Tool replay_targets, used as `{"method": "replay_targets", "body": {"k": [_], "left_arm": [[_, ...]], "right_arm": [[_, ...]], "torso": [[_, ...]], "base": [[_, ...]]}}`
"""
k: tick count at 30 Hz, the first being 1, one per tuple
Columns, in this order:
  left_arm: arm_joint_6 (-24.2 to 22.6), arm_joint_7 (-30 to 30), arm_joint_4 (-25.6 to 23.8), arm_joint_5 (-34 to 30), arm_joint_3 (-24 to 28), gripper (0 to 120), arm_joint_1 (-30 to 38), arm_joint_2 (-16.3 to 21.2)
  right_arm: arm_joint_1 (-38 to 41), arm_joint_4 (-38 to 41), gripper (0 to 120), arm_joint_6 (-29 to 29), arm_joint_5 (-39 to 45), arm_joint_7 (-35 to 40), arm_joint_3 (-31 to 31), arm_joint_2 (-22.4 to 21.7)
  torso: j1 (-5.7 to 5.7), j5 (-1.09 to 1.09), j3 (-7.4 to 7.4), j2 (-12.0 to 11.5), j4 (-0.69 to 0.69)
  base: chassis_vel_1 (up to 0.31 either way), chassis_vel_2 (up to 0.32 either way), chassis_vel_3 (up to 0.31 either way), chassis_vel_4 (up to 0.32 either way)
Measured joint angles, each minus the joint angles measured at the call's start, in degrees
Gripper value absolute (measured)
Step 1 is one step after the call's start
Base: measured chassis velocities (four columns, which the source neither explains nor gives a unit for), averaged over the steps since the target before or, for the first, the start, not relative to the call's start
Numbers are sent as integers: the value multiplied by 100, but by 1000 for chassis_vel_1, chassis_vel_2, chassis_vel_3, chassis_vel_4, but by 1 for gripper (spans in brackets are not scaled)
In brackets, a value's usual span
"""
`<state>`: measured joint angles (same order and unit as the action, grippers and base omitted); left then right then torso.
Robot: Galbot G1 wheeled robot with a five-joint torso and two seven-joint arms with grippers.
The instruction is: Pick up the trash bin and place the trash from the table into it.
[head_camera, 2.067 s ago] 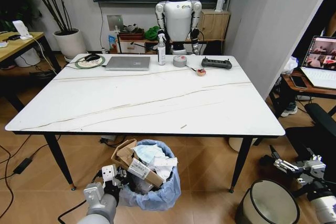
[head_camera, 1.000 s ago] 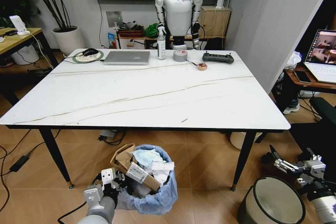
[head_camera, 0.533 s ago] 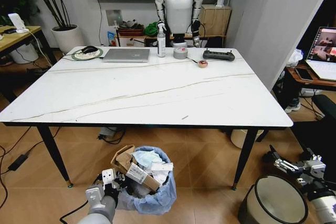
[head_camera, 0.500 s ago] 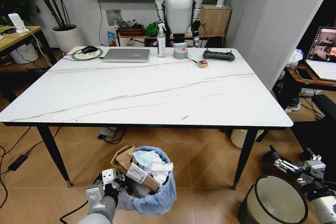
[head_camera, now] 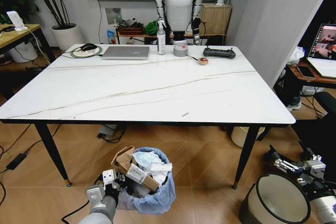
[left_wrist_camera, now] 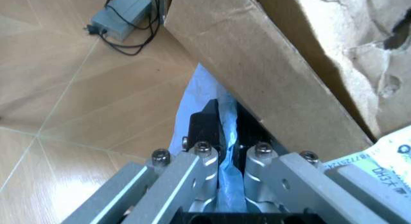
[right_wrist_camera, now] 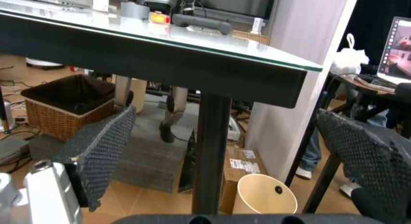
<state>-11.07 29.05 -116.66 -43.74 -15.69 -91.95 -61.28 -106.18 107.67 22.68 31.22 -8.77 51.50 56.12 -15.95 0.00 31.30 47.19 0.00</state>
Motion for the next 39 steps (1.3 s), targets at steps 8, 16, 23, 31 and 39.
{"method": "replay_targets", "body": {"k": [8, 16, 23, 31, 39], "left_arm": [[69, -110, 138, -49, -7, 0, 47, -18], [149, -212, 362, 14, -20, 0, 94, -43], [188, -256, 429, 77, -13, 0, 128, -50], [239, -300, 508, 131, -38, 0, 119, -66], [455, -462, 919, 264, -90, 0, 120, -110]], "right_arm": [[0, 0, 100, 0, 0, 0, 0, 0], [0, 0, 100, 0, 0, 0, 0, 0], [0, 0, 100, 0, 0, 0, 0, 0], [0, 0, 100, 0, 0, 0, 0, 0], [0, 0, 100, 0, 0, 0, 0, 0]], "torso": [[76, 0, -99, -173, 0], [149, 0, -203, -349, 0], [206, 0, -289, -493, 0], [277, 0, -391, -667, 0], [349, -1, -492, -840, 0]], "base": [[0, 0, 0, 0], [0, 0, 0, 0], [0, 0, 0, 0], [0, 0, 0, 0], [0, 0, 0, 0]]}}
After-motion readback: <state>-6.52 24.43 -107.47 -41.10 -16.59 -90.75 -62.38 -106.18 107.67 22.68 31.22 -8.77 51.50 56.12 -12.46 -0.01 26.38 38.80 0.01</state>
